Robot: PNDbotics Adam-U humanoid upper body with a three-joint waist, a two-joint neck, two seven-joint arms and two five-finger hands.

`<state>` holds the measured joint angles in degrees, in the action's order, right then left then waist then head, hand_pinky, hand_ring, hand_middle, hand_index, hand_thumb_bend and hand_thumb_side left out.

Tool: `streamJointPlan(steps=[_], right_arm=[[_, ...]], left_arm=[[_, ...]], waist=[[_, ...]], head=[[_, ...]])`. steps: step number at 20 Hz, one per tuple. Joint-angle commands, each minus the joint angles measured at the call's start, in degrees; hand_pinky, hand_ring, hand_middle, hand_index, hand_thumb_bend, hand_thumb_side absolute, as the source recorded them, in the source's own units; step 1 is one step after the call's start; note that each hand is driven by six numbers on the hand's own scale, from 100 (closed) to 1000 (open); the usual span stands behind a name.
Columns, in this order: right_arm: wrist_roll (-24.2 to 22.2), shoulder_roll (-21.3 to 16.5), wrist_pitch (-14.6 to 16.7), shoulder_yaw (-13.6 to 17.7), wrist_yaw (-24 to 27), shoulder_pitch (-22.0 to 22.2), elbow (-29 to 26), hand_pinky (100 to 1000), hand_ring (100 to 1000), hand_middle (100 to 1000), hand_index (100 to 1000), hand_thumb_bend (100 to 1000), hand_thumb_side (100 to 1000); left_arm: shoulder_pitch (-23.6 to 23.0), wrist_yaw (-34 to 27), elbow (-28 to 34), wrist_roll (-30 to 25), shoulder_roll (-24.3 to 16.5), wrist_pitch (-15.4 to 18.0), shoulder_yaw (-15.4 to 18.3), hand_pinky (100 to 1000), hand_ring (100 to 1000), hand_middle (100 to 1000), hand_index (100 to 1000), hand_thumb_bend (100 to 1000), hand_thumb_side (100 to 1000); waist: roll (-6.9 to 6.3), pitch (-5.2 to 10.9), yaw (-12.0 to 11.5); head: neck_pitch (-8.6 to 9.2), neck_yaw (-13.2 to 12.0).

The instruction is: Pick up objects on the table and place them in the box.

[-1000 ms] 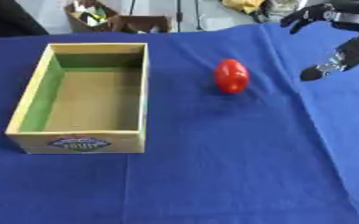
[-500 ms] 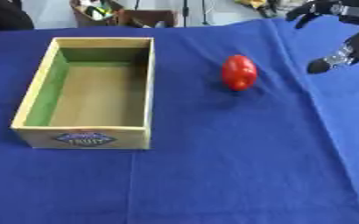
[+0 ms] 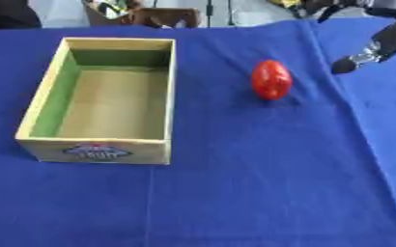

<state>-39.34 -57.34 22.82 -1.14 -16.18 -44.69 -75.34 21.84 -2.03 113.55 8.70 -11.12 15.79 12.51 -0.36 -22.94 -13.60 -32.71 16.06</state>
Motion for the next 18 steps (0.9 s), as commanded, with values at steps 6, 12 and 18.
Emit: streamJointPlan(steps=[6,12,18], right_arm=[[1.0,-0.8,1.4,0.0,-4.1,-2.0,3.2,925,855,906,1000,744,647],[2.5,-0.3,1.8,-0.1,-5.4,-2.7,4.5,924,850,904,1000,748,660],[3.7,-0.3,2.0,-0.2,-6.8,-3.3,5.9,926,854,909,1000,755,661]], left_arm=[[1.2,-0.3,1.0,-0.3,-1.3,0.3,-0.2,139,461,536,653,100,922],[1.5,-0.5,1.0,-0.5,-1.2,0.4,-0.2,138,461,536,653,100,922],[1.7,-0.7,1.0,-0.6,-1.2,0.5,-0.2,137,461,537,653,100,922]], waist=[[0.27,-0.05,-1.6],[0.24,-0.87,-2.4],[0.25,-1.44,-3.1]], head=[[2.19,1.9],[3.15,2.7],[3.76,3.7]])
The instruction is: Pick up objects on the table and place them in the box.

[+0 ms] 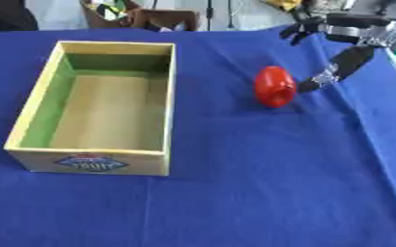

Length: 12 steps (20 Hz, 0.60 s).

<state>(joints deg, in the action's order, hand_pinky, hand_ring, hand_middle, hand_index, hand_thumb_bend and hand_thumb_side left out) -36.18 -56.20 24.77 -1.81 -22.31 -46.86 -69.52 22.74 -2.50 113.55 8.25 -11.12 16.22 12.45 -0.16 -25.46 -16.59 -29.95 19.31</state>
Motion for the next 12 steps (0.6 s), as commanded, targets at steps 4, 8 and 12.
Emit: streamJointPlan(steps=[4,8,12], right_arm=[[1.0,-1.5,0.3,0.4,-1.5,-1.3,0.5,927,858,911,1000,758,661],[1.3,-1.9,0.5,0.4,-2.2,-1.4,0.7,929,861,911,1000,763,659],[1.3,-2.2,0.6,0.3,-2.8,-1.5,0.7,929,865,911,1000,765,657]], left_arm=[[0.9,-0.3,1.0,-0.3,-1.2,0.1,-0.1,135,461,537,651,100,922],[0.9,-0.4,1.0,-0.4,-1.3,0.2,-0.1,133,461,537,651,100,922],[0.7,-0.4,1.0,-0.4,-1.4,0.2,0.0,131,461,538,651,100,921]], waist=[[0.04,0.69,-0.3],[-0.02,0.25,-0.7],[-0.13,-0.19,-0.8]], head=[[1.46,1.0],[1.87,1.4],[2.04,1.4]])
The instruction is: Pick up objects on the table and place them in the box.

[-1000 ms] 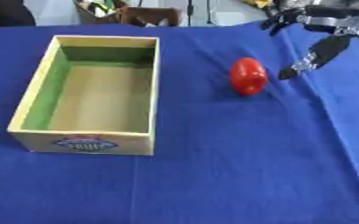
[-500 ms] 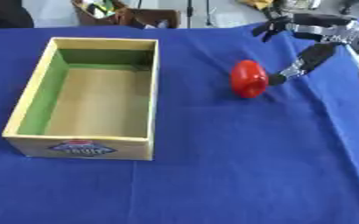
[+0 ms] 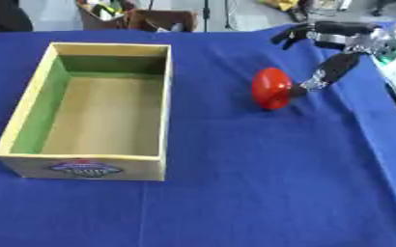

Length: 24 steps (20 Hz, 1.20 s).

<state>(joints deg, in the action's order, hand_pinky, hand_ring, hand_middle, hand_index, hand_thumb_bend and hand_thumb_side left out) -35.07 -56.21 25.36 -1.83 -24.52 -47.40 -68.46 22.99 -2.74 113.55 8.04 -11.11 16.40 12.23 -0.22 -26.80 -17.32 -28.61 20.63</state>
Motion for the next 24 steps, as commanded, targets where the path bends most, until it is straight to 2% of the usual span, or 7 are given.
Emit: streamJointPlan(steps=[1,14,24], right_arm=[[0.1,-2.2,0.0,0.2,-0.6,-1.0,-0.4,926,862,906,1000,769,659],[-2.4,-1.5,-1.6,-0.5,-0.5,-1.1,-1.2,924,868,868,1000,774,634],[-1.5,-1.0,-1.8,-0.3,-0.7,-0.7,-0.6,914,853,849,992,756,649]], left_arm=[[0.4,-0.2,1.0,-0.1,-1.5,0.1,0.3,130,461,538,650,100,921],[0.6,-0.4,1.0,-0.3,-1.2,0.1,0.3,131,461,539,650,100,921],[1.2,-0.6,1.0,-0.5,-1.0,0.2,0.3,130,461,540,650,100,922]], waist=[[-0.10,1.07,0.0],[0.13,0.26,0.0],[0.32,-0.64,-0.7]], head=[[0.61,0.0],[0.71,0.2],[1.37,0.2]])
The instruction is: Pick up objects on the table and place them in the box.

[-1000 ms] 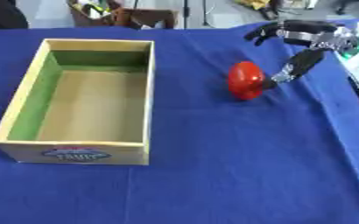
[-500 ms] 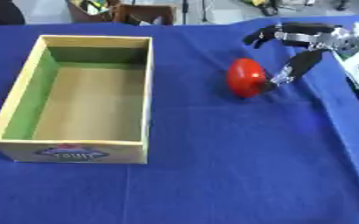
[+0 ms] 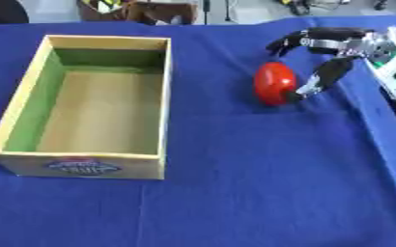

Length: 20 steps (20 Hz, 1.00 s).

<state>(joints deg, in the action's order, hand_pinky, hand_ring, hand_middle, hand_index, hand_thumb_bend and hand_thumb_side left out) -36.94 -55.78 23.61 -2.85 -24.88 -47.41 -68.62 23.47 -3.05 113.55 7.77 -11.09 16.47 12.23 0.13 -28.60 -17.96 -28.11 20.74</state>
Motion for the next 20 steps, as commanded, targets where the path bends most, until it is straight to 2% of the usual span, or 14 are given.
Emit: streamJointPlan(steps=[1,8,13,20], right_arm=[[0.4,-1.4,-0.1,0.8,-0.2,-0.7,-0.3,912,850,847,991,754,651],[1.0,-2.0,-0.2,1.1,0.1,0.7,-0.7,913,851,836,974,740,644],[1.5,-2.5,-0.4,1.2,-0.2,2.1,-1.2,909,851,795,946,725,640],[1.7,-2.5,-0.4,1.2,0.1,2.9,-1.5,898,802,640,849,700,664]], left_arm=[[0.7,-0.3,1.0,-0.2,-1.0,0.2,0.3,130,461,540,651,100,922],[0.8,-0.3,1.0,-0.3,-1.0,0.3,0.3,130,461,540,650,100,922],[0.9,-0.4,1.0,-0.3,-1.0,0.4,0.4,130,461,540,650,100,922],[1.0,-0.4,1.0,-0.3,-0.9,0.4,0.4,130,461,540,650,100,922]], waist=[[-0.02,1.09,-0.2],[0.04,0.78,-0.3],[0.10,0.65,-0.5],[0.13,0.43,-0.6]], head=[[0.93,0.1],[0.80,0.0],[0.88,0.0],[0.93,-0.1]])
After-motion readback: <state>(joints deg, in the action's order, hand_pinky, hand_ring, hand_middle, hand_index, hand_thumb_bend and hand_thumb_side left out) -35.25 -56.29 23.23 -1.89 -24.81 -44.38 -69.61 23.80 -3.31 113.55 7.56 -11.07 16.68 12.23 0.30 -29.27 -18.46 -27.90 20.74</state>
